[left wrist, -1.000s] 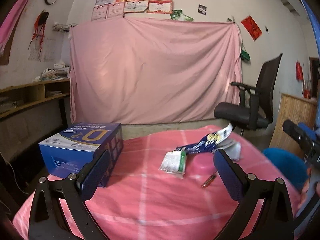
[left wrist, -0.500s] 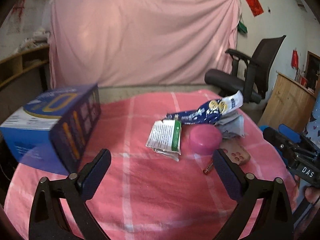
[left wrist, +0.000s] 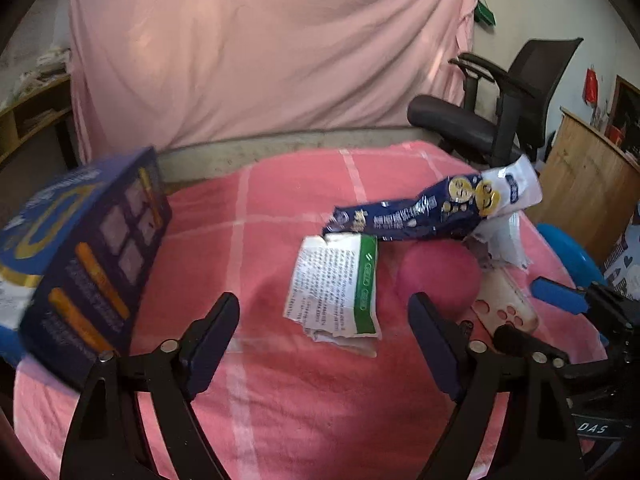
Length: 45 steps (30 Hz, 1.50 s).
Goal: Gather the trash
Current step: 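Grasp the white paper packet with the left tool while the right tool grasps the beige phone case, then lift both held items up toward the blue basin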
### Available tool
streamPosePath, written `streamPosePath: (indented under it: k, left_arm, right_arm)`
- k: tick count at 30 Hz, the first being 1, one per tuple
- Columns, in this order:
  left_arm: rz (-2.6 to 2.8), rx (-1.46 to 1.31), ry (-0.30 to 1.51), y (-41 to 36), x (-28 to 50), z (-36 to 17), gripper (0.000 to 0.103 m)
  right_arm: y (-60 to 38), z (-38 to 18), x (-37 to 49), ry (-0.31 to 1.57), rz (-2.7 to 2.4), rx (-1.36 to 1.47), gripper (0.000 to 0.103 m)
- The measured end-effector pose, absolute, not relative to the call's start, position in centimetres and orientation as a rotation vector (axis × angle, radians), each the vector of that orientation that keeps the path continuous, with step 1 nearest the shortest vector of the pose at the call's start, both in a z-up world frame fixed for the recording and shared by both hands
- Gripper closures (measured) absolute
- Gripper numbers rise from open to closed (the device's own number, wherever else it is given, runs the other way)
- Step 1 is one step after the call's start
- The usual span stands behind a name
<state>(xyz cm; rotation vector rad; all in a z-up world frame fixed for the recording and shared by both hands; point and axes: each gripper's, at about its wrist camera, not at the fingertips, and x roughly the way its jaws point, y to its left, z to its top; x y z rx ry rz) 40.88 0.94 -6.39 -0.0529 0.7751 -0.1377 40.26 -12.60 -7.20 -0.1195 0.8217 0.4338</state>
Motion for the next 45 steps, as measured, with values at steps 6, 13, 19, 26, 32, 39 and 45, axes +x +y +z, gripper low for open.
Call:
streamPosePath:
  k: [6, 13, 19, 26, 32, 39, 45]
  left_arm:
    - [-0.145, -0.070, 0.805, 1.2, 41.6, -6.9, 0.039]
    - [-0.148, -0.069, 0.805, 0.9, 41.9, -6.6, 0.058]
    - [-0.122, -0.077, 0.765, 0.8, 39.2, -6.3, 0.058]
    - [-0.088, -0.145, 0.627, 1.2, 34.5, -5.0, 0.058]
    - [-0.094, -0.144, 0.587, 0.5, 32.3, -4.0, 0.058]
    - [-0.093, -0.151, 0.569, -0.2, 31.0, -3.0, 0.058]
    - [-0.124, -0.103, 0.475, -1.8, 30.2, -0.5, 0.058]
  right_arm:
    - [-12.5, -7.5, 40.7, 0.849, 0.428, -0.128, 0.014]
    - [-12.8, -7.5, 40.5, 0.850, 0.443, -0.121, 0.026]
    - [-13.6, -7.1, 39.1, 0.844, 0.473, -0.108, 0.026]
    - [-15.2, -6.4, 37.1, 0.819, 0.518, -0.076, 0.027]
    - [-15.8, -6.3, 35.4, 0.799, 0.559, -0.072, 0.027]
    - [-16.5, -4.3, 32.9, 0.631, 0.572, -0.082, 0.027]
    - [-18.9, -1.2, 31.4, 0.396, 0.536, -0.009, 0.027]
